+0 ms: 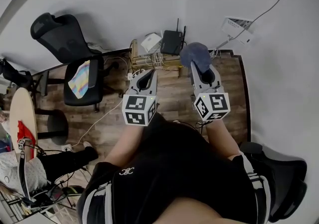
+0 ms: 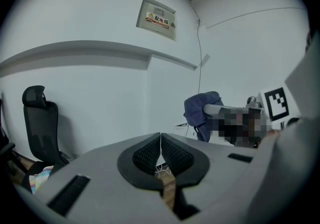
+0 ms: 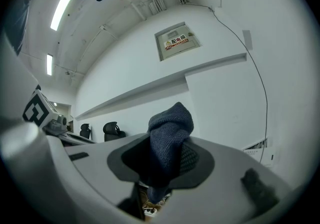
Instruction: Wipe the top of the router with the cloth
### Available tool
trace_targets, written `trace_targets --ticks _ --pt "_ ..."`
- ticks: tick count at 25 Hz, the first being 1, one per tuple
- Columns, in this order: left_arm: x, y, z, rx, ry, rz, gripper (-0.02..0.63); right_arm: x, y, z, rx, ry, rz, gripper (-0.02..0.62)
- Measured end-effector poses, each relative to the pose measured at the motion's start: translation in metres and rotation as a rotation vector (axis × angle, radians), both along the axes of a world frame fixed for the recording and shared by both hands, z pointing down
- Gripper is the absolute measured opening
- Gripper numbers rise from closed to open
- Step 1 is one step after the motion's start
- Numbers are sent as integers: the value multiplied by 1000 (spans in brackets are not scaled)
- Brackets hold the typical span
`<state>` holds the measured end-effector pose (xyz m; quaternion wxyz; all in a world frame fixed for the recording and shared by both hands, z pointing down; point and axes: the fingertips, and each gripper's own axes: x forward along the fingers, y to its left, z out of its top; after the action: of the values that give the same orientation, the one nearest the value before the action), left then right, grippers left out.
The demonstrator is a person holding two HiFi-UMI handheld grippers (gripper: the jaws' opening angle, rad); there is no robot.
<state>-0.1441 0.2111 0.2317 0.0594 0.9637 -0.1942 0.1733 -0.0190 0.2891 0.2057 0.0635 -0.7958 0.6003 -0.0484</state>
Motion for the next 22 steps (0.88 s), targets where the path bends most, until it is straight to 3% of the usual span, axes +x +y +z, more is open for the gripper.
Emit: trace_targets --ticks 9,22 --pt "26 -24 16 -26 13 8 15 18 -24 20 -51 6 -6 112" --pt "109 -141 8 -79 94 6 15 89 -126 0 -112 81 -8 112"
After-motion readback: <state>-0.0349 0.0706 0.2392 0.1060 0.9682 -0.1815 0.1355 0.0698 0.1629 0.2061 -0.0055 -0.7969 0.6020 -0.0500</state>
